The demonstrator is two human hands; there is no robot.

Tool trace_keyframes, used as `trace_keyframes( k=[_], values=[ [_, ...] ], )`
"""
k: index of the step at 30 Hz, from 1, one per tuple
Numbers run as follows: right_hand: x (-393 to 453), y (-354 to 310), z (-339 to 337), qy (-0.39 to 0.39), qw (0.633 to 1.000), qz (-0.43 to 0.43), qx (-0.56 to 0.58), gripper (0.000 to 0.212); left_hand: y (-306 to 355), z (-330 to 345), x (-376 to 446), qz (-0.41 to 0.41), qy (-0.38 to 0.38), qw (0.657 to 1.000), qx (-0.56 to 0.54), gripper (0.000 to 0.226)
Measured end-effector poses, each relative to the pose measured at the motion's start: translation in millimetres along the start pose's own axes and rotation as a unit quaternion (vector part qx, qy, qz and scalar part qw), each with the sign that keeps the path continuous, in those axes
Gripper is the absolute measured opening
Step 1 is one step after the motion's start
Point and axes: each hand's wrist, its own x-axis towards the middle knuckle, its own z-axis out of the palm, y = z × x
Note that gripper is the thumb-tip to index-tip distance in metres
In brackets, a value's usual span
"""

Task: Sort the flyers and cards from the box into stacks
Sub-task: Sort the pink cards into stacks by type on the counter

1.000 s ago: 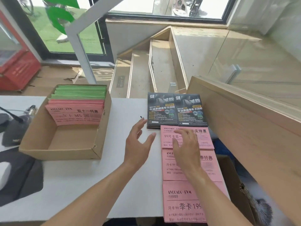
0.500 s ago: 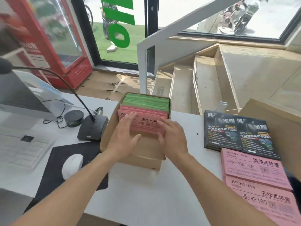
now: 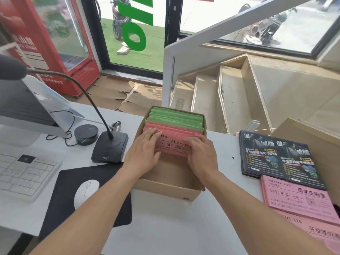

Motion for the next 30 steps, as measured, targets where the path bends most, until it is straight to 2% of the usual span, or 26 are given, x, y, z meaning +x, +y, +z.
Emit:
trace_keyframes(
  k=[4, 12, 14, 17, 20, 22, 24, 26, 30],
  values=[
    [-2.7, -6.6, -6.7, -0.019, 0.999, 0.023, 0.024, 0.048, -0.8, -1.7, 2.8, -0.023, 0.039, 0.999, -0.024, 0.065],
    [1.6, -10.2, -8.8, -0.084, 0.996, 0.015, -0.023, 0.040, -1.4, 0.5, 3.1, -0.022, 0.067, 0.998, 0.007, 0.060],
    [-0.1, -10.7, -9.3, -0.045, 0.999, 0.013, 0.026, 0.037, 1.4, -1.5, 0.4, -0.020, 0.059, 0.998, 0.004, 0.059],
    [-6.0, -8.5, -15.4, 0.063, 0.990, 0.026, 0.126, 0.036, 5.1, -9.8, -0.2, -0.031, 0.076, 0.995, -0.058, 0.050],
    [-18.4, -6.1, -33.1, 0.152, 0.964, 0.014, 0.218, 0.039, 12.7, -23.3, -8.8, -0.044, 0.146, 0.968, -0.199, 0.033],
    [-30.2, -4.9, -56.3, 0.174, 0.937, 0.025, 0.300, 0.039, 27.3, -35.3, -19.9, -0.015, 0.163, 0.940, -0.300, 0.023],
    [-45.1, 2.3, -83.2, 0.183, 0.917, 0.061, 0.350, 0.039, 50.0, -43.8, -30.7, 0.041, 0.150, 0.926, -0.344, 0.012],
    [-64.5, 20.7, -102.9, 0.164, 0.905, 0.111, 0.376, 0.041, 74.8, -39.5, -40.0, 0.070, 0.117, 0.920, -0.368, 0.010],
    [-107.7, 68.0, -120.5, 0.099, 0.908, 0.193, 0.359, 0.036, 121.5, -1.3, -61.5, 0.079, 0.013, 0.902, -0.425, 0.011]
  ],
)
